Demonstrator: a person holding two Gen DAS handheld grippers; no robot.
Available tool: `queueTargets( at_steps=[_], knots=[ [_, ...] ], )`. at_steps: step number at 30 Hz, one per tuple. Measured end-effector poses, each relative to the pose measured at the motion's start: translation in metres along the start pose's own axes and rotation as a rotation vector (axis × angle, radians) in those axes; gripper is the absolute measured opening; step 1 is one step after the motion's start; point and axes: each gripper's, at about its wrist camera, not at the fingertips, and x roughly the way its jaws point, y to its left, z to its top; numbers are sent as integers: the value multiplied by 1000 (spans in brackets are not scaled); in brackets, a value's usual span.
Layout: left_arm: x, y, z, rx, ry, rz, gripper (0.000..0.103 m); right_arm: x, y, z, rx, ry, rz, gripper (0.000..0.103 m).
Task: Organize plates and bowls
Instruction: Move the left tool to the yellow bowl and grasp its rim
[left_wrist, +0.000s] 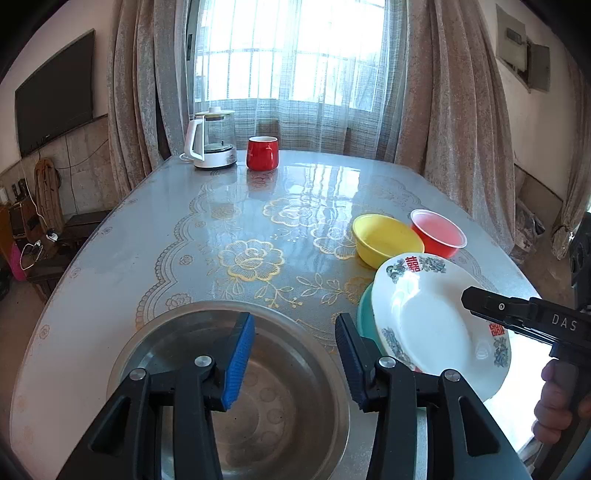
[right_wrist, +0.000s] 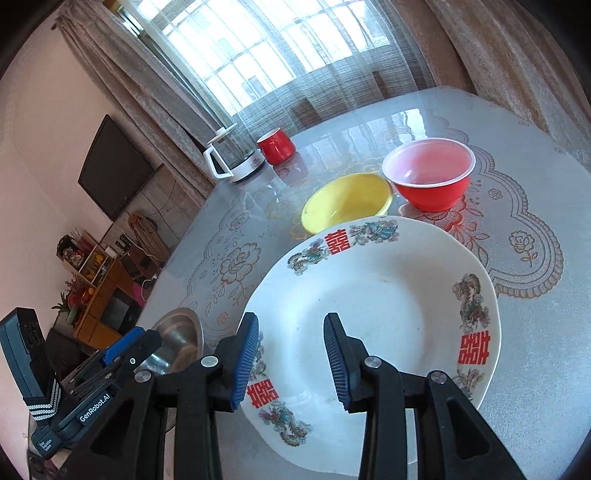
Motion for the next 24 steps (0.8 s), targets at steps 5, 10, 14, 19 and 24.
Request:
queueTargets(
  at_steps=[5, 10, 14, 19, 24],
  knots=[
    [19, -16, 21, -14, 26, -52, 46, -7, -22, 23, 56, -39, -51, 37],
    [43, -26, 40, -40, 72, -91, 43, -3, -39, 47, 102, -52, -66, 37],
    [64, -35, 52, -69, 102, -103, 43, 15, -49, 64, 145, -32, -79, 37],
    [96, -42, 65, -94, 158, -125, 38, 39, -56, 79, 175, -9, -97, 33],
    [119, -46, 80, -114, 176, -141, 32, 62, -64, 89, 212, 33, -125, 30]
  ],
)
